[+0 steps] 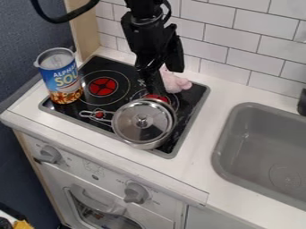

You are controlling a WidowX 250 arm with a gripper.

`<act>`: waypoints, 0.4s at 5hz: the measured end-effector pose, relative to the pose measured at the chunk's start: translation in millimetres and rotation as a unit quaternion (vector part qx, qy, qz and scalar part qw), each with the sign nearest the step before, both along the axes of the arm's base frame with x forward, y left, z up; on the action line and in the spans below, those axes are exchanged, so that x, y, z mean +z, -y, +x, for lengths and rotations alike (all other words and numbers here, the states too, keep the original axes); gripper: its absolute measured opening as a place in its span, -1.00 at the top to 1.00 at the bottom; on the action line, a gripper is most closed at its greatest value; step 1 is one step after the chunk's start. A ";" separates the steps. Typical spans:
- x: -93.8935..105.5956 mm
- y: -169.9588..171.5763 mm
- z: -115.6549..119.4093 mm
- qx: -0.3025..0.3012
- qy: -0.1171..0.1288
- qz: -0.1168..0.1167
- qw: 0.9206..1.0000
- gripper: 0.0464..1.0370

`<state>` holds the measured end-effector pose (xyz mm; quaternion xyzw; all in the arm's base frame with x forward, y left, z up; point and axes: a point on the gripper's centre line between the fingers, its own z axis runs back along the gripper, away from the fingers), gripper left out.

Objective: Move the object in the middle of the burner switch

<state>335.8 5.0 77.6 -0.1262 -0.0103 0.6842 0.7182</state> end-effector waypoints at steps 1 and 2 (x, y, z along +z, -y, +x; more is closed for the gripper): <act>-11.9 -0.6 -1.5 0.002 -0.018 0.000 1.000 -0.93; -17.6 -6.5 13.9 -0.006 -0.025 0.026 0.999 -0.93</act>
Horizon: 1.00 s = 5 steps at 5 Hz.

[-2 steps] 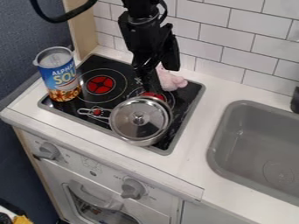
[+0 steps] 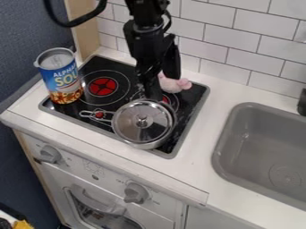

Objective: Move the object in the middle of the burner switch

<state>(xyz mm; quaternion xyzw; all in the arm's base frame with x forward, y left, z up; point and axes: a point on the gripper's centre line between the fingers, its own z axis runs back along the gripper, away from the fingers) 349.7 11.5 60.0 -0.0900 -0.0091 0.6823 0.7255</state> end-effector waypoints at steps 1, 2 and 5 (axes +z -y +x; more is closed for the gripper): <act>-9.6 8.5 28.1 -0.024 0.004 0.017 1.000 -0.93; -21.4 7.1 51.1 -0.040 -0.005 0.029 0.999 -0.93; -47.8 -6.5 86.9 -0.052 -0.027 0.056 0.997 -0.93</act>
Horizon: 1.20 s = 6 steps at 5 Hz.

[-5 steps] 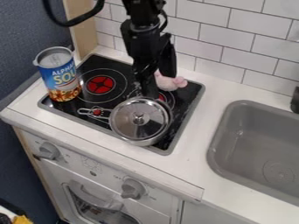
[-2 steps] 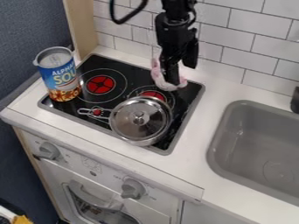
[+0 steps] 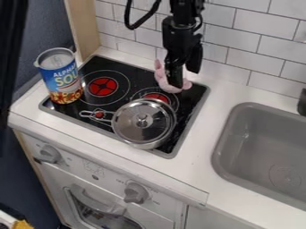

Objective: Move the object in the middle of the burner switch

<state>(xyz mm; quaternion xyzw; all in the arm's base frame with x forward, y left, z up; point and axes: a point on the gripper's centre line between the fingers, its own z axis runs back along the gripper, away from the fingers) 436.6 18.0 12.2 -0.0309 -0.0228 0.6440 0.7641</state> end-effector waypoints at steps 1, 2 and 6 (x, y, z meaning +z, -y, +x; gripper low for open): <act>-10.6 -17.4 -2.2 0.013 -0.013 0.023 1.000 -0.93; -12.9 -25.2 -3.0 0.018 -0.016 0.043 0.999 -0.93; -6.5 -50.3 -24.1 0.064 0.011 0.066 0.996 0.26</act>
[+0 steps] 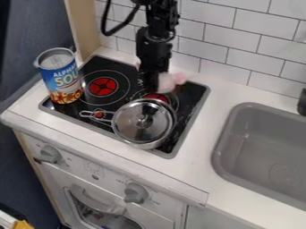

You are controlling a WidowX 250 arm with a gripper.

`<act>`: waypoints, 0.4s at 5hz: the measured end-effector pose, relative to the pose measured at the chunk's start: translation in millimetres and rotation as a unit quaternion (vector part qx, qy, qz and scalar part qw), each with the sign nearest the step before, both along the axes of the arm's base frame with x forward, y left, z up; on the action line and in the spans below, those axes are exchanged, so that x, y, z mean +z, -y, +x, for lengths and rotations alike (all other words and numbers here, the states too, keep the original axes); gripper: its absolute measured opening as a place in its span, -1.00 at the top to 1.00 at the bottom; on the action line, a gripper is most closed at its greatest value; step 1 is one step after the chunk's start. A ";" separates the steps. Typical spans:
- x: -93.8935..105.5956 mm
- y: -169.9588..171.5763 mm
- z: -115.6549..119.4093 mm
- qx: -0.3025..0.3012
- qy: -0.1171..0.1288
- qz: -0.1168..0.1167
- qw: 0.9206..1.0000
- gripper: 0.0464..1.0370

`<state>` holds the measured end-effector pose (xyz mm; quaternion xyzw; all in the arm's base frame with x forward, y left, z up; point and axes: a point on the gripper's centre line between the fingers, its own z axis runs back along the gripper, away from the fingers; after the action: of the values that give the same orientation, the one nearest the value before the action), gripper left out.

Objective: Move the object in the middle of the burner switch

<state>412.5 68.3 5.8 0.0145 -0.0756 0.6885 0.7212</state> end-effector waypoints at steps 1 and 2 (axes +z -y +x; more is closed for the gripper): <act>24.5 -13.0 -6.7 0.041 0.033 -0.005 0.999 0.26; 39.1 -26.6 -17.9 0.058 0.059 -0.009 0.997 0.26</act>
<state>394.5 94.9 44.8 -0.0284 -0.1109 0.7292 0.6746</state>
